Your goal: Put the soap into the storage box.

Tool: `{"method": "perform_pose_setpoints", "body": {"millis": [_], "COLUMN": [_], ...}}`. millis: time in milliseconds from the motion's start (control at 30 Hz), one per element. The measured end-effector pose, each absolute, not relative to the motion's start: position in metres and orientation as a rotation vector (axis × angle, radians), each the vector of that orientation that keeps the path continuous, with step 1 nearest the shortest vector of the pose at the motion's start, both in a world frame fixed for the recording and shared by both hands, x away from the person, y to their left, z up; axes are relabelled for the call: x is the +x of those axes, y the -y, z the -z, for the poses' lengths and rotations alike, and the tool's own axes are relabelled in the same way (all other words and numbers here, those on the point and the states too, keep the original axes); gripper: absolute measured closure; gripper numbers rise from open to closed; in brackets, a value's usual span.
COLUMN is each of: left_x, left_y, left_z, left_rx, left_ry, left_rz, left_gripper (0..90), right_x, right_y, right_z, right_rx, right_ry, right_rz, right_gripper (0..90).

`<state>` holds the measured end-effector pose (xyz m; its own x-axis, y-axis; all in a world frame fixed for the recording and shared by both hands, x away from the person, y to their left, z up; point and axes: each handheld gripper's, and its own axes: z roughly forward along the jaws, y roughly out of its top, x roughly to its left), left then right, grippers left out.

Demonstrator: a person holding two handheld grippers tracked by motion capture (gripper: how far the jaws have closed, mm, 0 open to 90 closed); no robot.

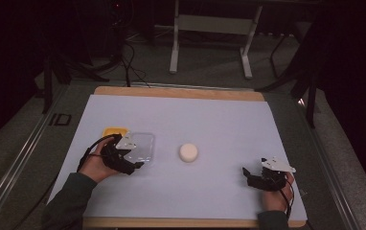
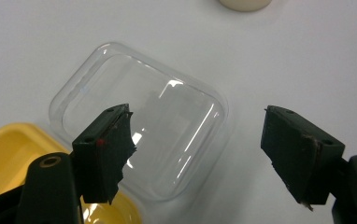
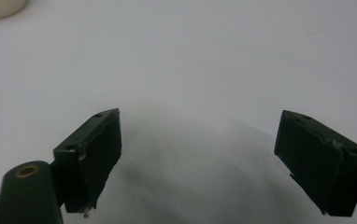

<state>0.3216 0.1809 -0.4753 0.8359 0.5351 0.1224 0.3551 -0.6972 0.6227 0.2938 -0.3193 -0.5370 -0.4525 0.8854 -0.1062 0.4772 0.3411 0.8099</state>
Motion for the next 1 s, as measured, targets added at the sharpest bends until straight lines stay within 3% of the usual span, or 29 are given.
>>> {"method": "perform_pose_setpoints", "body": {"millis": [1000], "left_x": [0.352], "left_y": [-0.141], "left_z": [0.468], "left_rx": [2.491], "left_ry": [-0.552], "left_rz": [-0.351], "left_gripper": [24.6], "right_x": [0.293], "right_y": [0.32], "right_z": [0.537], "right_rx": [1.186], "right_ry": [-2.056], "right_rz": [-1.003], "right_gripper": [14.9]}}
